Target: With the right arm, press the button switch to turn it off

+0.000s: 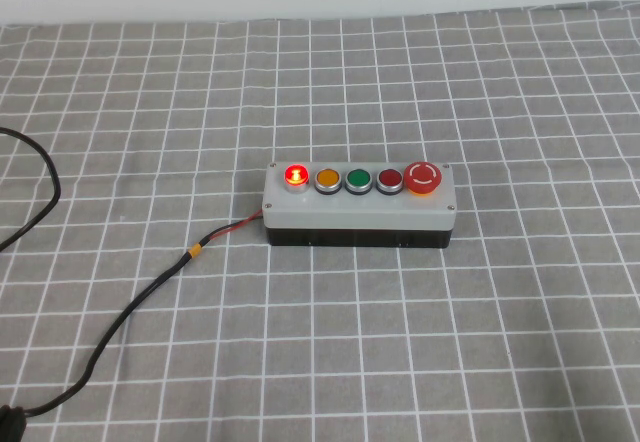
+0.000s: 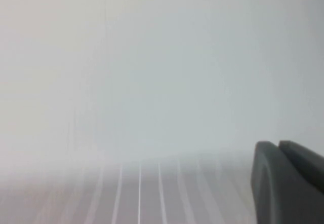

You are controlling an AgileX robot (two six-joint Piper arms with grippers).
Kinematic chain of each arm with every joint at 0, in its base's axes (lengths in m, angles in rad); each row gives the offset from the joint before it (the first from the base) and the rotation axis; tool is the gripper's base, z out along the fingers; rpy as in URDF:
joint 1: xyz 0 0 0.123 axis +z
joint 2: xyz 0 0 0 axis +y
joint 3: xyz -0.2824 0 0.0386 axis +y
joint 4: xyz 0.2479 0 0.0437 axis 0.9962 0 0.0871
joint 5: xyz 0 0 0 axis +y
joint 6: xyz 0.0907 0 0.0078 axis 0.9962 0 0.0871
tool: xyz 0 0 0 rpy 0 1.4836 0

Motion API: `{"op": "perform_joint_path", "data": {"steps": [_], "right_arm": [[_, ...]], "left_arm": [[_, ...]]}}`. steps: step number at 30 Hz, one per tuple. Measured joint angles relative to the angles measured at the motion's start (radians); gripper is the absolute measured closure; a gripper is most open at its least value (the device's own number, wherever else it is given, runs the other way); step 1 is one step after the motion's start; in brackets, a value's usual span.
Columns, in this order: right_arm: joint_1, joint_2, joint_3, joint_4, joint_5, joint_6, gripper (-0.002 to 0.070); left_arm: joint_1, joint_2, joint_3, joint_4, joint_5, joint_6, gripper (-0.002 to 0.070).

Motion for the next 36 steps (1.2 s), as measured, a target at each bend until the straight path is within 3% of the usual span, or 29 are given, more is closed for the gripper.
{"op": "perform_joint_path", "data": {"steps": [5, 8, 16, 28, 32, 36], "right_arm": [[0.0, -0.002, 0.0, 0.002, -0.389, 0.004, 0.0692], [0.0, -0.004, -0.051, 0.004, -0.433, 0.03, 0.0692], [0.0, 0.049, -0.434, 0.004, -0.044, 0.122, 0.0692], [0.0, 0.592, -0.978, -0.002, 0.694, 0.149, 0.0692], [0.0, 0.746, -1.04, 0.014, 0.76, 0.151, 0.0692], [0.0, 0.871, -1.045, 0.205, 0.768, 0.105, 0.0692]], "left_arm": [[0.0, 0.0, 0.0, 0.0, 0.0, 0.0, 0.0678], [0.0, 0.0, 0.0, 0.0, 0.0, 0.0, 0.0678], [0.0, 0.0, 0.0, 0.0, 0.0, 0.0, 0.0678], [0.0, 0.0, 0.0, 0.0, 0.0, 0.0, 0.0678], [0.0, 0.0, 0.0, 0.0, 0.0, 0.0, 0.0678], [0.0, 0.0, 0.0, 0.0, 0.0, 0.0, 0.0678]]}}
